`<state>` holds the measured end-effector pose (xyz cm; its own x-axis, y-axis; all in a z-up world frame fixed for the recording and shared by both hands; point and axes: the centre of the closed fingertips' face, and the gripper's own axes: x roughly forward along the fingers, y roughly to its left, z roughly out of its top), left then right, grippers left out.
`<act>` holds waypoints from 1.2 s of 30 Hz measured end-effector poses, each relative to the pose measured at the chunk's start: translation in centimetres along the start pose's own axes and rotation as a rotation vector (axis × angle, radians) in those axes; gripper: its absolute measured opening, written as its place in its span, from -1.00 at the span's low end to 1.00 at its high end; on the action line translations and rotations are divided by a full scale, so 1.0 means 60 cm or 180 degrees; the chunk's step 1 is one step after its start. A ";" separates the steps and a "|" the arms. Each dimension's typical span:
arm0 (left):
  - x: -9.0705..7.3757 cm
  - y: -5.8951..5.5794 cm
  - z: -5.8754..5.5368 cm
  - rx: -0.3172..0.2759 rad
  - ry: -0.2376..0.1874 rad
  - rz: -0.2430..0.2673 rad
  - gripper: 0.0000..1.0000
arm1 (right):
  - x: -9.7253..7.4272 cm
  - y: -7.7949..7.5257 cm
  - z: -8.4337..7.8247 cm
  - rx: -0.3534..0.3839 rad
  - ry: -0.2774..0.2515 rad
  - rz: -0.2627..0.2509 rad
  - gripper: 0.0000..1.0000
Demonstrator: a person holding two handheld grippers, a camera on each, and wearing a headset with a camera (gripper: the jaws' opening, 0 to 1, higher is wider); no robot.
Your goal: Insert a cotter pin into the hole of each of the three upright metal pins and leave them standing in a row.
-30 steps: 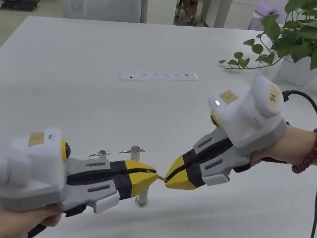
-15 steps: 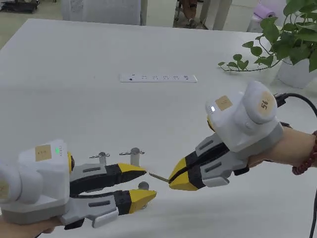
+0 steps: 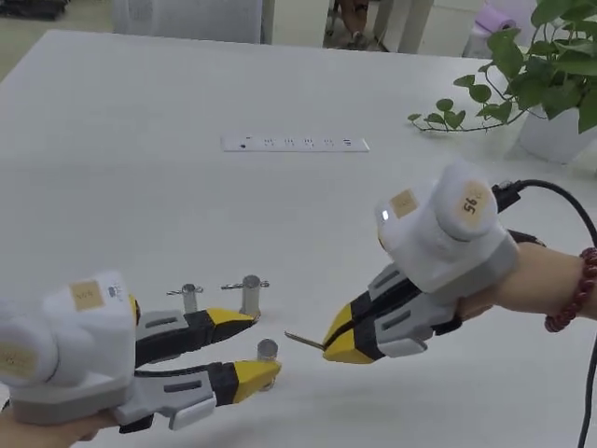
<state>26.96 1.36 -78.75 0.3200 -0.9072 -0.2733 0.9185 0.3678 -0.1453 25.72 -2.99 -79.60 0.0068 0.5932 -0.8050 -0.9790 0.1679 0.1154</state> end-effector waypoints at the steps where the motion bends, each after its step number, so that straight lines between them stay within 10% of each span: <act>1: 0.001 0.001 -0.002 -0.0006 0.0009 -0.0002 -0.36 | 0.001 -0.001 -0.001 0.0008 0.0012 -0.0003 -0.93; 36: 0.031 0.023 -0.074 0.0026 0.0338 0.0017 -0.72 | 0.043 0.001 -0.041 0.0195 0.0430 0.0044 -0.93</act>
<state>27.80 1.09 -83.68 0.2989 -0.8782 -0.3734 0.9188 0.3705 -0.1359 25.19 -3.38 -83.08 -0.0382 0.4850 -0.8737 -0.9645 0.2106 0.1591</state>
